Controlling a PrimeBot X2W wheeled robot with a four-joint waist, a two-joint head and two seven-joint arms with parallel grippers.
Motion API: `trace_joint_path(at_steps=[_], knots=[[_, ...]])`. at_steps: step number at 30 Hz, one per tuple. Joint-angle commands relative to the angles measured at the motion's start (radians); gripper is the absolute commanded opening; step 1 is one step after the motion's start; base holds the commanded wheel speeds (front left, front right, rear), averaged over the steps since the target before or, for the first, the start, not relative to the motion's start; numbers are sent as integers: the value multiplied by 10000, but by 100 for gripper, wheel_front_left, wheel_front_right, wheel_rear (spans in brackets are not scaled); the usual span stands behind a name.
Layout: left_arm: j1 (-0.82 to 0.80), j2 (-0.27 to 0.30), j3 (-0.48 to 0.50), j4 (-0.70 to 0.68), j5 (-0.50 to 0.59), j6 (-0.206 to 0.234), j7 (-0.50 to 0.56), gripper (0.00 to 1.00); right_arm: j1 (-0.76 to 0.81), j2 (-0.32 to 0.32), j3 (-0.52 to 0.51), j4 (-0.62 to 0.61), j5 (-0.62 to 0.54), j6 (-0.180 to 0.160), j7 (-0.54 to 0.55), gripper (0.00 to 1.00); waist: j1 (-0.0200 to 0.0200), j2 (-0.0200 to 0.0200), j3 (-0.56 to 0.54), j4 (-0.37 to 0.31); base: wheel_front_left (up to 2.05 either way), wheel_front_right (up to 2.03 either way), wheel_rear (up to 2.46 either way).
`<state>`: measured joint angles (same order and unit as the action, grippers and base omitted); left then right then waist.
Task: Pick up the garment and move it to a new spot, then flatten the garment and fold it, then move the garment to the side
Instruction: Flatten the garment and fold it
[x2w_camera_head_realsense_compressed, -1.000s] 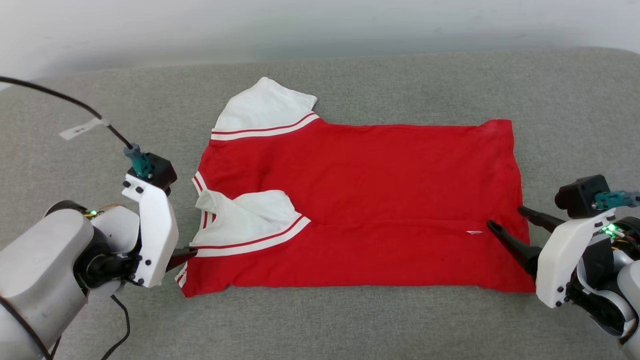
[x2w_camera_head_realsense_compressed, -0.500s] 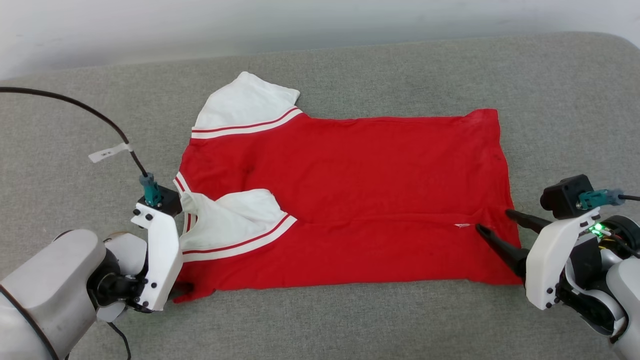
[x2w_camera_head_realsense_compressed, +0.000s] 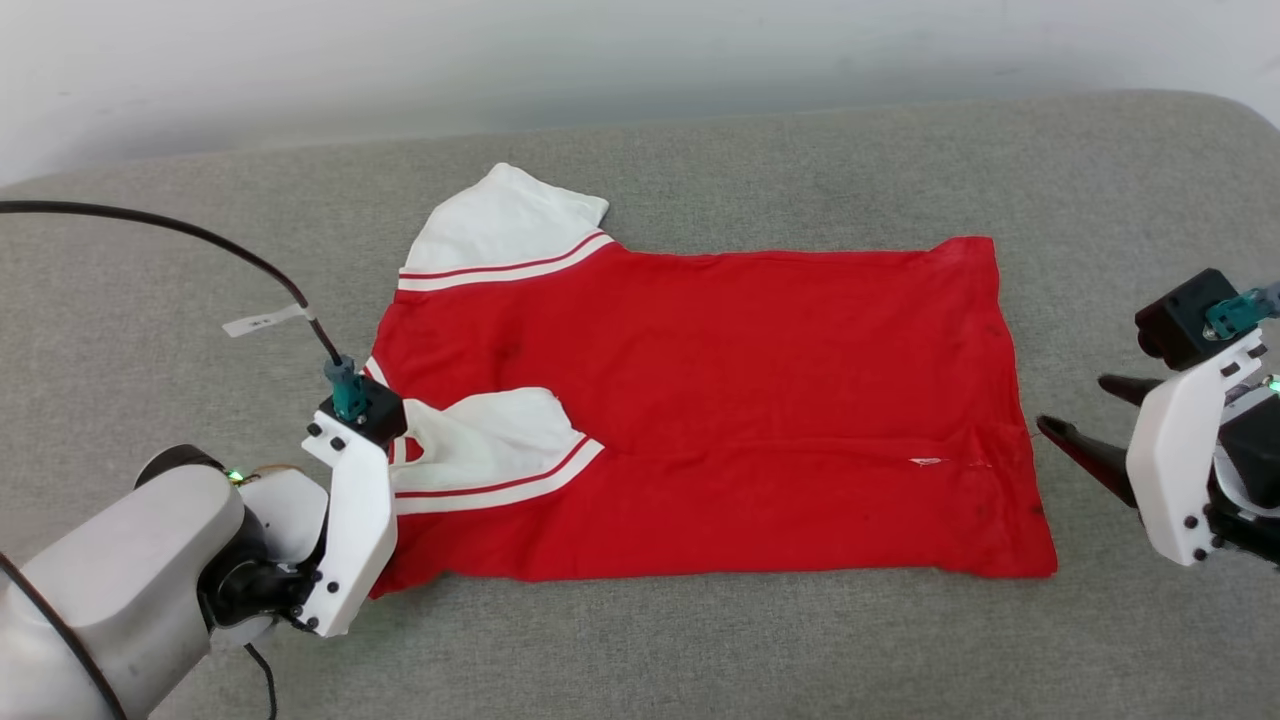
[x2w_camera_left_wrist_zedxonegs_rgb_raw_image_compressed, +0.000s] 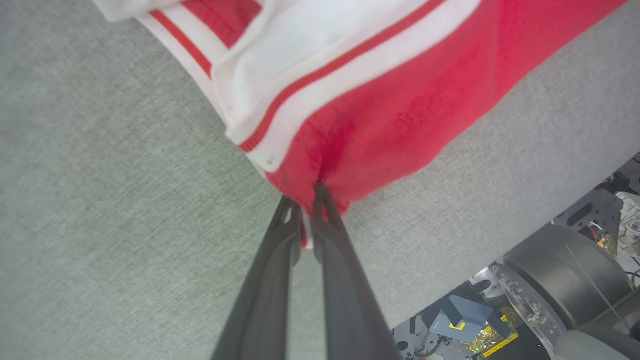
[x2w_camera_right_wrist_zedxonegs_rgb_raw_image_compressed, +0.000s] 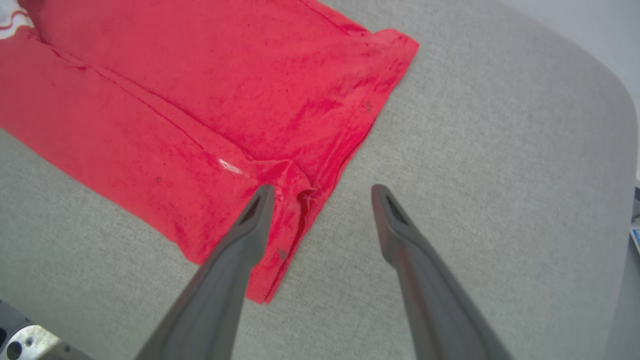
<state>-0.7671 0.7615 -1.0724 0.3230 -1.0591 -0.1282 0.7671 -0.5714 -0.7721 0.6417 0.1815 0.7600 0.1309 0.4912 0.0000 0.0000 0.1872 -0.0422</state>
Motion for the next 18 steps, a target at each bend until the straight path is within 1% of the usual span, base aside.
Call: trace_joint_path(at_steps=[1, 4, 8, 13, 18], knots=[[-172, 129, -93, -155, 56, -8, -93, 0, -225, -270, 201, -140, 180, -6, 532, 100, 0, 0, -71, 65, 0, 0, 0], [-262, 228, -197, -478, 47, -10, -265, 0, -356, -676, 676, -322, 658, -4, 1743, 100, 0, 0, -96, 149, 0, 0, 0], [-474, 332, -342, -801, 88, -11, -408, 0, -376, -807, 988, -207, 1368, -4, 2768, 100, 0, 0, -13, 311, 0, 0, 0], [-653, 294, -481, -1023, 153, -11, -523, 0, -20, -383, 1208, 475, 1735, -4, 3160, 100, 0, 0, 188, 535, 0, 0, 0], [-793, 303, -606, -1075, 169, -12, -665, 0, 284, 343, 1440, 1382, 1761, -4, 2920, 100, 0, 0, 382, 673, 0, 0, 0]])
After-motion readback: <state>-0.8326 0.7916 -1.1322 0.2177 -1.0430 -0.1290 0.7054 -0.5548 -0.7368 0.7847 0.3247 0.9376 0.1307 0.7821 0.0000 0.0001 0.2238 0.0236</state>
